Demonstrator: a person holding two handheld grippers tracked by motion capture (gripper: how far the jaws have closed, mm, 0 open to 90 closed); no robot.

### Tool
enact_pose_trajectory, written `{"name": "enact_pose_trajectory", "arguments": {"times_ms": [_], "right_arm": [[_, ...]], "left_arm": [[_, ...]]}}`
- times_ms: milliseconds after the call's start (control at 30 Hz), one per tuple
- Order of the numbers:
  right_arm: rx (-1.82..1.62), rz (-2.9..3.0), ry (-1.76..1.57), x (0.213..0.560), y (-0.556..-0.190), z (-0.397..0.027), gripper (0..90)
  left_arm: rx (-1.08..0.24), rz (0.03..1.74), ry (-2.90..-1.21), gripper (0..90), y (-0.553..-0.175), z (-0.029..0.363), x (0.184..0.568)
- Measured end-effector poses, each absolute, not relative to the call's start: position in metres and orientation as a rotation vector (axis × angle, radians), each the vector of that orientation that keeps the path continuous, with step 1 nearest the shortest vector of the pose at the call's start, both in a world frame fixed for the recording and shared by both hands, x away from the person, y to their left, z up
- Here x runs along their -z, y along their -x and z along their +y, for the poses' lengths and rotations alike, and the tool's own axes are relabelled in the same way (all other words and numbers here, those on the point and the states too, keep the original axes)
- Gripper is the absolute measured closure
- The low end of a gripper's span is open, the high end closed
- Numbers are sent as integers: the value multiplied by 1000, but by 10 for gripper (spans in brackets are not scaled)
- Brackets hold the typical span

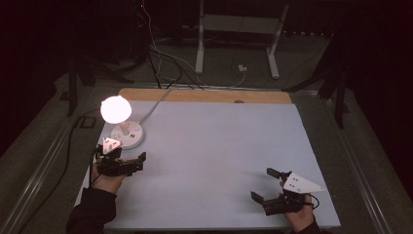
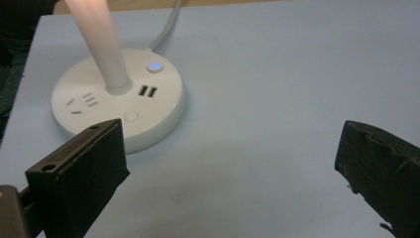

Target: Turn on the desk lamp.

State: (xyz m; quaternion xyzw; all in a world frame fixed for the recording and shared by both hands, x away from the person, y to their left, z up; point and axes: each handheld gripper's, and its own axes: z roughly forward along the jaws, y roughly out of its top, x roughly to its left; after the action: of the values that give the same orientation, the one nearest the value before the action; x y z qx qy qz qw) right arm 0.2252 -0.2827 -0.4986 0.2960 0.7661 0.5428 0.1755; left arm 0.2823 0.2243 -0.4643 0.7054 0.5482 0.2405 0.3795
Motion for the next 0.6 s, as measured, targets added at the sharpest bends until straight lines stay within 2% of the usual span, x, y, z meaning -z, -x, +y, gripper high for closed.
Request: {"name": "enact_pose_trajectory", "arguments": {"times_ms": [600], "right_arm": [[-1534,2176,-837,499,-225,-282,0]], "left_arm": [[-586,1359,-1854,3,-246,226,480]]}}
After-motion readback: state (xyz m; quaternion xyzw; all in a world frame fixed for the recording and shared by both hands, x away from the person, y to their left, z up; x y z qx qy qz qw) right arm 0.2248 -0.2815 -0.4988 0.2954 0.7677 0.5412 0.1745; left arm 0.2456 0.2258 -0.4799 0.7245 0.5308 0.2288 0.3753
